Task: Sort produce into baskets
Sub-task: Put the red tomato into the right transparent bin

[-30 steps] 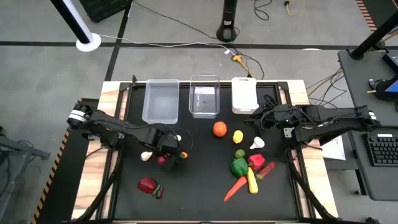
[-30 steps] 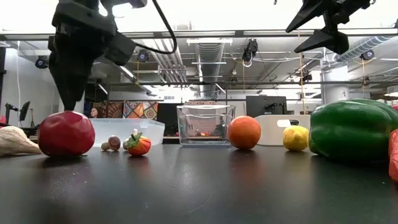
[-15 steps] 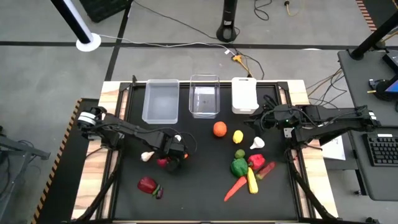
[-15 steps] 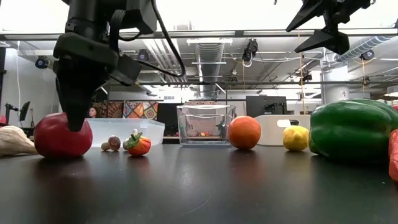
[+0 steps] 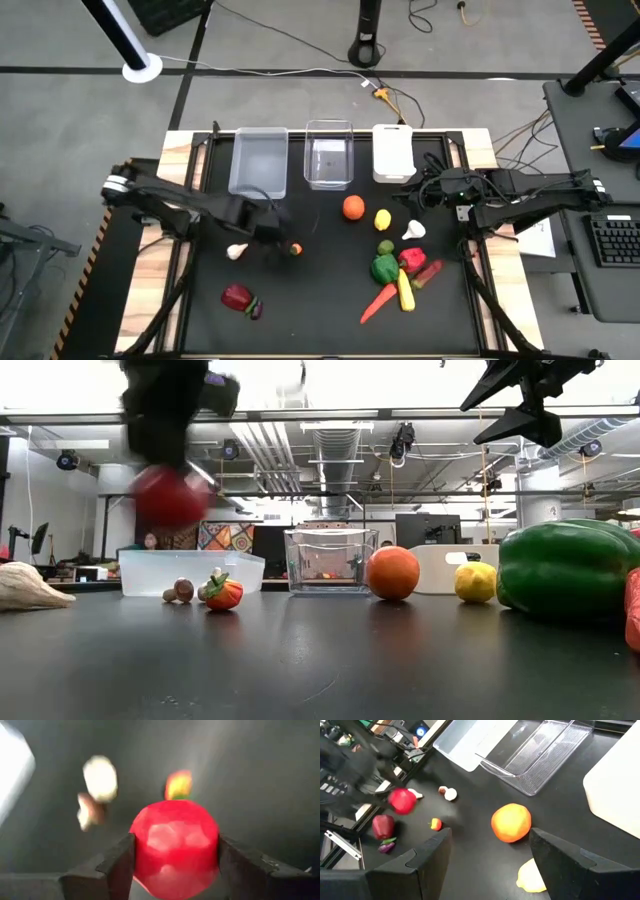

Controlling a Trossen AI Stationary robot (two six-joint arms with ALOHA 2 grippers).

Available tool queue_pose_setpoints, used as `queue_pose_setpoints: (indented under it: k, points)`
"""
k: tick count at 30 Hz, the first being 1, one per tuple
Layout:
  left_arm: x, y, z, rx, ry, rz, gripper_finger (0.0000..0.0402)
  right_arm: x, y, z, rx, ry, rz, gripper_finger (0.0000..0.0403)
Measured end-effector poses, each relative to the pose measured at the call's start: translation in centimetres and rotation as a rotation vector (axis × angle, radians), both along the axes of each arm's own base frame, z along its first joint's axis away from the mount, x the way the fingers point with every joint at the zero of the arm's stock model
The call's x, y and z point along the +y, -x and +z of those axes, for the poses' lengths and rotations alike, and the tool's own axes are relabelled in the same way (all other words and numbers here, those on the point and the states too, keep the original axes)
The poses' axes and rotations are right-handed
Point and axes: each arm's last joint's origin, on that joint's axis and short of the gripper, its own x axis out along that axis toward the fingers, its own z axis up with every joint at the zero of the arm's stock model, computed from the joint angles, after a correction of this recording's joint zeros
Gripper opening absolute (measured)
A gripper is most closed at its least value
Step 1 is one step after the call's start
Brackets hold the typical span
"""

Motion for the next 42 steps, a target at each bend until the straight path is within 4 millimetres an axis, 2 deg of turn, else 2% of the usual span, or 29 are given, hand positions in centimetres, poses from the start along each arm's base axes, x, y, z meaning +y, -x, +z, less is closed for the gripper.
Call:
queue_pose_setpoints:
  k: [3, 7, 10, 12, 17, 22, 28, 31, 37, 42]
  points:
    - [2.2, -0.2, 4.1, -0.207, -0.103, 0.008, 0.0228, 0.0, 0.0, 0.0, 0.002, 0.007, 0.005, 0.0256]
    - [7.0, -1.0, 8.4, -0.460, -0.245, 0.053, 0.0227, 0.0, 0.0, 0.0, 0.004, 0.015, 0.006, 0.0257]
    - [11.2, -1.5, 9.9, -0.568, -0.313, 0.081, 0.0226, 0.0, 0.0, 0.0, 0.007, 0.025, 0.012, 0.0258]
    - [13.9, -2.1, 10.1, -0.603, -0.338, 0.099, 0.0226, 0.0, 0.0, 0.0, 0.009, 0.031, 0.015, 0.0257]
    - [19.4, -4.1, 8.4, -0.568, -0.334, 0.132, 0.0226, 0.0, 0.0, 0.0, 0.010, 0.041, 0.009, 0.0254]
    - [22.6, -5.9, 5.1, -0.432, -0.300, 0.162, 0.0226, -0.1, 0.0, 0.0, 0.011, 0.053, -0.003, 0.0258]
    - [24.2, -7.7, 1.3, -0.242, -0.220, 0.167, 0.0226, -0.1, 0.0, 0.0, 0.014, 0.062, 0.002, 0.0254]
    - [24.6, -8.5, 0.3, -0.183, -0.197, 0.155, 0.0226, -0.1, 0.0, 0.0, 0.016, 0.067, 0.006, 0.0254]
    - [25.4, -9.8, -1.0, -0.109, -0.164, 0.152, 0.0227, -0.1, 0.0, 0.0, 0.019, 0.073, 0.009, 0.0260]
    - [25.9, -10.8, -0.7, -0.112, -0.169, 0.152, 0.0249, -0.1, 0.0, 0.0, 0.022, 0.082, 0.015, 0.0259]
